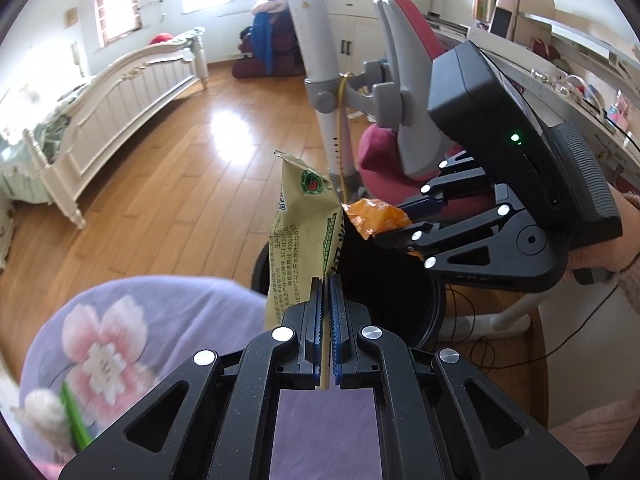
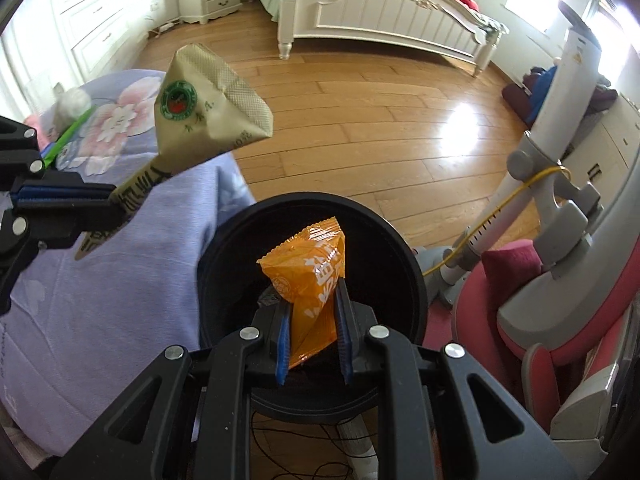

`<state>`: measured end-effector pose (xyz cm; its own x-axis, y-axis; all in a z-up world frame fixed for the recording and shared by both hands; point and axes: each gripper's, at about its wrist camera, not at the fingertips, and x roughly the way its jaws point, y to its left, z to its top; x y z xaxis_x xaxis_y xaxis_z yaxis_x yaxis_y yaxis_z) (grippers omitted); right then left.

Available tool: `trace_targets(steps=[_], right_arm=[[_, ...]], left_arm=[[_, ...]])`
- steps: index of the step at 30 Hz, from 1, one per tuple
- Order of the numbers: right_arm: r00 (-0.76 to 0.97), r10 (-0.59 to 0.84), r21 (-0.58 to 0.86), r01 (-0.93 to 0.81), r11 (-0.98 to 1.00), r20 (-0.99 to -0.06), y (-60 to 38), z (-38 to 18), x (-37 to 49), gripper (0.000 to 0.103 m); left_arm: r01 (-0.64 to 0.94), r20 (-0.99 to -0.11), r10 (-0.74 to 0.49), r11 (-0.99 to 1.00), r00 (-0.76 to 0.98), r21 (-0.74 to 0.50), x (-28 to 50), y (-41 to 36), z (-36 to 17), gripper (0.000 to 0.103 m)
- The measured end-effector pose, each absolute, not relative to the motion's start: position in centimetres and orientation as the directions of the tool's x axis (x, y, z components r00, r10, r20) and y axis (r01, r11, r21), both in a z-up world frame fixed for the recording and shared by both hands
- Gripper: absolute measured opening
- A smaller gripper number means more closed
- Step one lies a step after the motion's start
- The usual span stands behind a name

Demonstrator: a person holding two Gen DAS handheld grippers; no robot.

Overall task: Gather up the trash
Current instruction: 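Carry the beige and orange bags over the bin and open both grippers, then move both open grippers from the bin back toward the table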

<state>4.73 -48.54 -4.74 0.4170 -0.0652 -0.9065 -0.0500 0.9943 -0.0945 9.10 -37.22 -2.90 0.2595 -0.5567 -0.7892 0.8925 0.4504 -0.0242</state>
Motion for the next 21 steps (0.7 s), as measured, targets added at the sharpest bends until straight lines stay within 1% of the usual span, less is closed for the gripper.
trace_targets(steps=[4, 5, 8, 10, 12, 13, 14, 16, 18, 19, 21], right_arm=[[0.405, -0.082, -0.1, -0.023, 0.995, -0.911, -49.7, -5.3, 5.0, 0.02], [0.404, -0.091, -0.105, -0.014, 0.994, -0.91, -50.0, -5.4, 5.0, 0.023], [0.393, -0.114, -0.119, 0.012, 0.993, -0.912, -50.6, -5.7, 5.2, 0.027], [0.395, -0.125, -0.123, 0.03, 0.992, -0.91, -50.9, -5.6, 5.1, 0.036], [0.392, -0.143, -0.14, 0.037, 0.989, -0.909, -50.9, -5.5, 5.0, 0.059], [0.399, -0.157, -0.153, 0.041, 0.987, -0.903, -50.9, -5.4, 5.0, 0.064], [0.404, -0.162, -0.158, 0.044, 0.986, -0.9, -51.0, -5.4, 4.9, 0.068], [0.399, -0.165, -0.16, 0.046, 0.986, -0.902, -51.1, -5.3, 4.9, 0.068], [0.401, -0.173, -0.167, 0.052, 0.985, -0.9, -51.2, -5.2, 4.8, 0.068], [0.4, -0.175, -0.168, 0.055, 0.984, -0.9, -51.2, -5.1, 4.8, 0.068], [0.401, -0.178, -0.17, 0.056, 0.984, -0.899, -51.2, -5.0, 4.7, 0.068]], left_arm=[[0.888, -0.8, -0.54, 0.46, 0.261, -0.021, 9.7, -39.7, -3.8, 0.007], [0.884, -0.804, -0.532, 0.468, 0.265, -0.019, 9.9, -40.1, -3.9, 0.007], [0.877, -0.807, -0.518, 0.48, 0.282, -0.002, 10.1, -41.0, -4.3, 0.009], [0.88, -0.812, -0.513, 0.475, 0.278, 0.001, 10.1, -41.5, -4.4, 0.009], [0.883, -0.814, -0.512, 0.469, 0.274, 0.003, 10.1, -41.3, -4.4, 0.013], [0.883, -0.814, -0.512, 0.469, 0.273, 0.001, 10.1, -41.2, -4.4, 0.014], [0.883, -0.812, -0.517, 0.47, 0.271, -0.004, 10.1, -41.3, -4.3, 0.019], [0.879, -0.805, -0.528, 0.477, 0.27, -0.018, 10.4, -41.3, -4.1, 0.03], [0.864, -0.796, -0.529, 0.503, 0.294, -0.015, 10.6, -41.3, -4.1, 0.051], [0.86, -0.79, -0.537, 0.509, 0.295, -0.025, 10.7, -41.3, -3.9, 0.053], [0.859, -0.785, -0.546, 0.511, 0.294, -0.034, 10.7, -41.2, -3.8, 0.053]])
